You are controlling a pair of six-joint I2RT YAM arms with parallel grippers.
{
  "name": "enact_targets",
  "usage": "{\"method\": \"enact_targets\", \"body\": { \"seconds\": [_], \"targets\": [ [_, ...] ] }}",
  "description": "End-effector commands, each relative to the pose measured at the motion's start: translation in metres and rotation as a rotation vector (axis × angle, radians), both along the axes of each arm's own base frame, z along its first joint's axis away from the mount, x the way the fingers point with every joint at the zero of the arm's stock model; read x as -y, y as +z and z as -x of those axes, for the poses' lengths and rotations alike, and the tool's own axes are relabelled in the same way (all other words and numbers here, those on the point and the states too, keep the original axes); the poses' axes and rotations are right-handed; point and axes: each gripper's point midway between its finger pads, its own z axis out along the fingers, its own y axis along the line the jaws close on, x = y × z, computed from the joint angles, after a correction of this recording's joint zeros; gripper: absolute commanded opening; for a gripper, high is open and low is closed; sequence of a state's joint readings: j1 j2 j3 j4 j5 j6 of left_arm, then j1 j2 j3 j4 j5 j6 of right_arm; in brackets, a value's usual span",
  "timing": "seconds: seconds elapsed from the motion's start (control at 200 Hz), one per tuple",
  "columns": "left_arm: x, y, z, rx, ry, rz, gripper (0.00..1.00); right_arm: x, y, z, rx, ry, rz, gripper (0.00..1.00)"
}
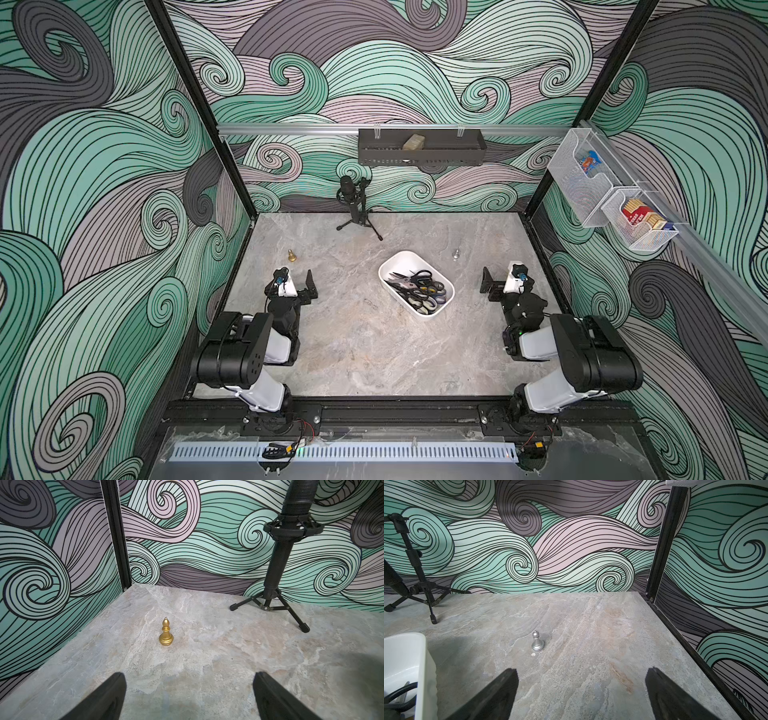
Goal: Take the scissors out of the storage box
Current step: Move the storage box to the center of the board.
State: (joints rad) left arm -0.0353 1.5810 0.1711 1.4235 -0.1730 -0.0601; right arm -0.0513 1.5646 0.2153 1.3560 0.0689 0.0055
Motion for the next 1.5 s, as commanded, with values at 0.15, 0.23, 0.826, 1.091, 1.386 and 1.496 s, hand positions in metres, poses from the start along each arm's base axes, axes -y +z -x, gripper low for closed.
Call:
{"method": "enact_targets", "body": {
  "seconds": [0.15,0.23,0.826,1.091,1.386,1.496],
  "targets": [
    [-0.001,0.008,-0.003,0.030,0.006,-0.001,0.99,0.000,0.003,0.001,0.011,0.004,0.006,1.00],
    [-0.001,0.008,-0.003,0.031,0.006,-0.001,0.99,0.000,0.003,0.001,0.010,0.003,0.005,1.00],
    [0.012,0.017,-0.015,-0.014,-0.060,-0.024,0.99,0.032,0.016,0.004,0.006,-0.201,-0.045,1.00],
    [0.037,-0.023,-0.072,-0.541,-0.106,0.194,0.99,0.030,0.004,-0.042,-0.387,-0.175,-0.400,1.00],
    [0.070,-0.024,-0.082,-0.824,-0.114,0.487,0.99,-0.041,-0.002,-0.061,-0.667,0.109,-0.446,0.81],
    [0.093,-0.036,-0.057,-0.934,-0.209,0.559,0.96,-0.069,0.001,-0.052,-0.766,0.237,-0.399,0.79]
  ]
}}
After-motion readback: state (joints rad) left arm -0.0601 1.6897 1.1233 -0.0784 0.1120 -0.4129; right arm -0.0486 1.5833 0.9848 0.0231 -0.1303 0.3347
